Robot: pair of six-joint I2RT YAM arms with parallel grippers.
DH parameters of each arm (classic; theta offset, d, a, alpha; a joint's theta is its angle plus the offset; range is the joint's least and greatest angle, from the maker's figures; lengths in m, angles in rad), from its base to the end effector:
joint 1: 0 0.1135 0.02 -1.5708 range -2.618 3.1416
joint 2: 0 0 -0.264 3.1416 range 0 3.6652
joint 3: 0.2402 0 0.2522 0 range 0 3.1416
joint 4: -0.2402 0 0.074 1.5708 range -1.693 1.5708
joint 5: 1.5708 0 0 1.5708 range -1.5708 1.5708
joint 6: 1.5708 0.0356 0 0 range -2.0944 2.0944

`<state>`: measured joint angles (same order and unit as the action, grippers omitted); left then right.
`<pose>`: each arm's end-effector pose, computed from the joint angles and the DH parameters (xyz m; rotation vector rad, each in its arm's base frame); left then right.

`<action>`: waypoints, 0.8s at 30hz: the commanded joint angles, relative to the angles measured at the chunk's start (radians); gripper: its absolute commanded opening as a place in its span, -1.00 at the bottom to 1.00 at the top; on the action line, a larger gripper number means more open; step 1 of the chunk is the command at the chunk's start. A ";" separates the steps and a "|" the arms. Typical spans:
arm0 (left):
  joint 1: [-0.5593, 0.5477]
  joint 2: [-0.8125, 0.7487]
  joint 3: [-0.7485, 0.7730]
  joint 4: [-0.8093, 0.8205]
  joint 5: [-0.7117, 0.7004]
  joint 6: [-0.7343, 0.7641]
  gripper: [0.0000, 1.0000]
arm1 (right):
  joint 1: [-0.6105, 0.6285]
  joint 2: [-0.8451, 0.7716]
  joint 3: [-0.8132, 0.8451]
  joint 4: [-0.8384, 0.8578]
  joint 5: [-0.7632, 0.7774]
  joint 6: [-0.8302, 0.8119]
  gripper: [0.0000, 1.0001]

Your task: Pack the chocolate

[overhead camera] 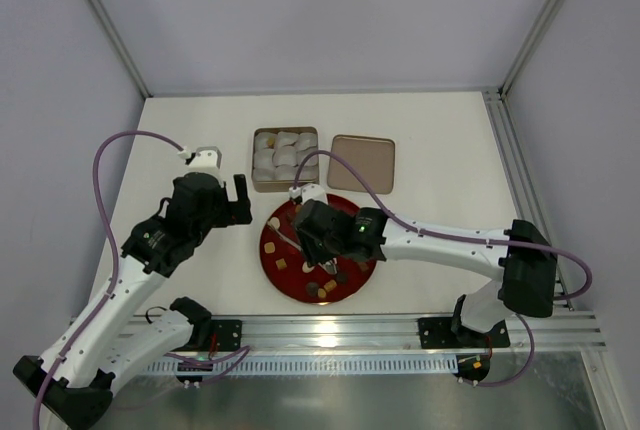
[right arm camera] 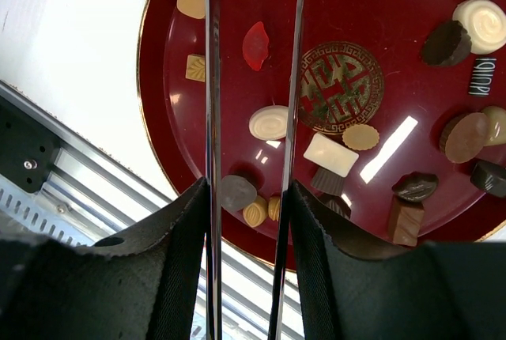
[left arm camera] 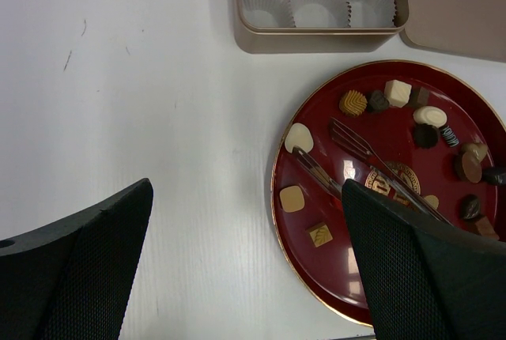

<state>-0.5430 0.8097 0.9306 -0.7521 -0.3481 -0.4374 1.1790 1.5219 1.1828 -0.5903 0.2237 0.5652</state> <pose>0.1438 -0.0726 0.3303 -0.0784 2.1630 -0.1809 0.1307 0.2956 0.2652 -0.6731 2.4358 0.4598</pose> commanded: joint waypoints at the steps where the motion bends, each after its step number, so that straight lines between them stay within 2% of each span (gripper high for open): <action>1: 0.000 0.002 -0.003 0.037 -0.014 -0.001 1.00 | 0.007 0.011 0.005 0.063 0.008 -0.011 -0.08; 19: 0.000 0.006 -0.003 0.036 -0.014 0.002 0.99 | 0.007 0.080 0.023 0.090 0.006 -0.022 -0.08; 24: 0.000 0.008 -0.003 0.037 -0.012 -0.001 0.99 | 0.007 0.084 0.017 0.115 -0.001 -0.030 -0.15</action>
<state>-0.5430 0.8185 0.9302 -0.7517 -0.3481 -0.4374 1.1809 1.6047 1.1828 -0.5446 0.2211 0.5484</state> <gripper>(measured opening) 0.996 0.438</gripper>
